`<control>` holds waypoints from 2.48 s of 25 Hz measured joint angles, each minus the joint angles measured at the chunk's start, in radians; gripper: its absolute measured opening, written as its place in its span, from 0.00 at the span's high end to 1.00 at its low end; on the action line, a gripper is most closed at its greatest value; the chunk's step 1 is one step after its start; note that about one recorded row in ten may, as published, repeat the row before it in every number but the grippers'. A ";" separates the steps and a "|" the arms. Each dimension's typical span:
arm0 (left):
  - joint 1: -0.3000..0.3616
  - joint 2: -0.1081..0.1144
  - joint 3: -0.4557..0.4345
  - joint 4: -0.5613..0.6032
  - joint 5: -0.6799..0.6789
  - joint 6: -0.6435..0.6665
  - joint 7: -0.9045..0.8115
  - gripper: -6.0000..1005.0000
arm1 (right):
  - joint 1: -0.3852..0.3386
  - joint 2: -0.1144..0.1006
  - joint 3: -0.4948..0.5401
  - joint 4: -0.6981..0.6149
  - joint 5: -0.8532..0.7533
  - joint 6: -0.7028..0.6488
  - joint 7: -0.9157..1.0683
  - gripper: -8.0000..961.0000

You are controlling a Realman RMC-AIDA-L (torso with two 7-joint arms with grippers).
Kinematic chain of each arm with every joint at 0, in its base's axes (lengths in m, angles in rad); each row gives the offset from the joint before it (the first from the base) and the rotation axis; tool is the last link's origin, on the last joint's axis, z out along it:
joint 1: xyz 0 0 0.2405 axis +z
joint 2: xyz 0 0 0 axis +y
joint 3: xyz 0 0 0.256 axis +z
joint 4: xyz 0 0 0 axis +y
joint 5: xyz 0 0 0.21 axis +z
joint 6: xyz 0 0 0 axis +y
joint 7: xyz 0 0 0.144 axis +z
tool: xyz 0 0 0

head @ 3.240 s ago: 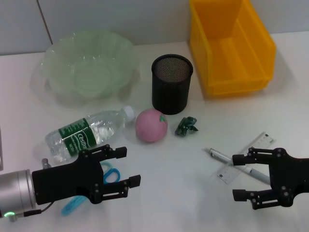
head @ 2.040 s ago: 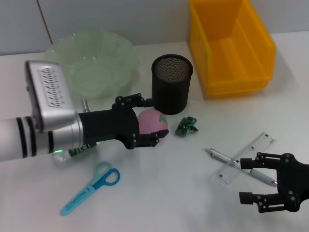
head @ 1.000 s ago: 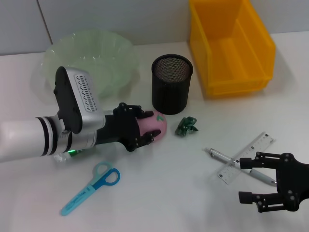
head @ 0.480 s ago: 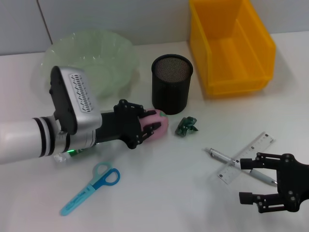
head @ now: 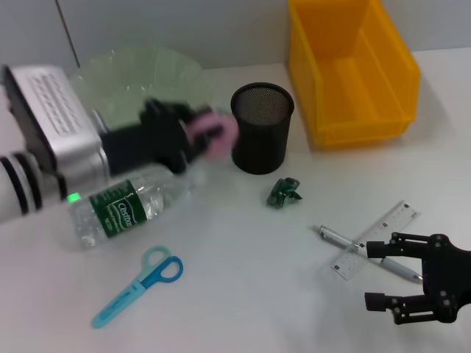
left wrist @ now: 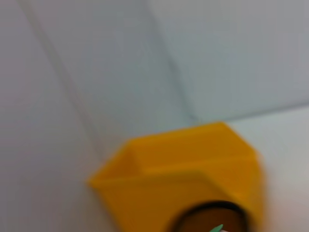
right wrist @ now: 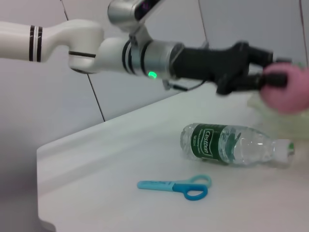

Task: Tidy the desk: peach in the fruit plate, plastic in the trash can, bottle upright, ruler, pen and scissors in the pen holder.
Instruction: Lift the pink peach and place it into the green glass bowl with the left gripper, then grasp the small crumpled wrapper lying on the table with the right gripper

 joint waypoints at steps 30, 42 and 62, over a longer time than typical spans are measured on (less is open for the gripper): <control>-0.209 -0.003 -0.081 -0.194 -0.151 -0.494 -0.005 0.31 | 0.019 0.007 0.089 -0.013 0.012 0.016 0.067 0.13; 0.139 0.011 0.011 0.046 -0.145 -0.029 -0.034 0.17 | 0.073 0.006 0.128 -0.291 0.031 0.041 0.518 0.13; 0.162 0.020 -0.023 -0.149 -0.009 0.398 0.010 0.17 | 0.197 0.014 -0.580 -0.637 -0.179 0.286 1.319 0.13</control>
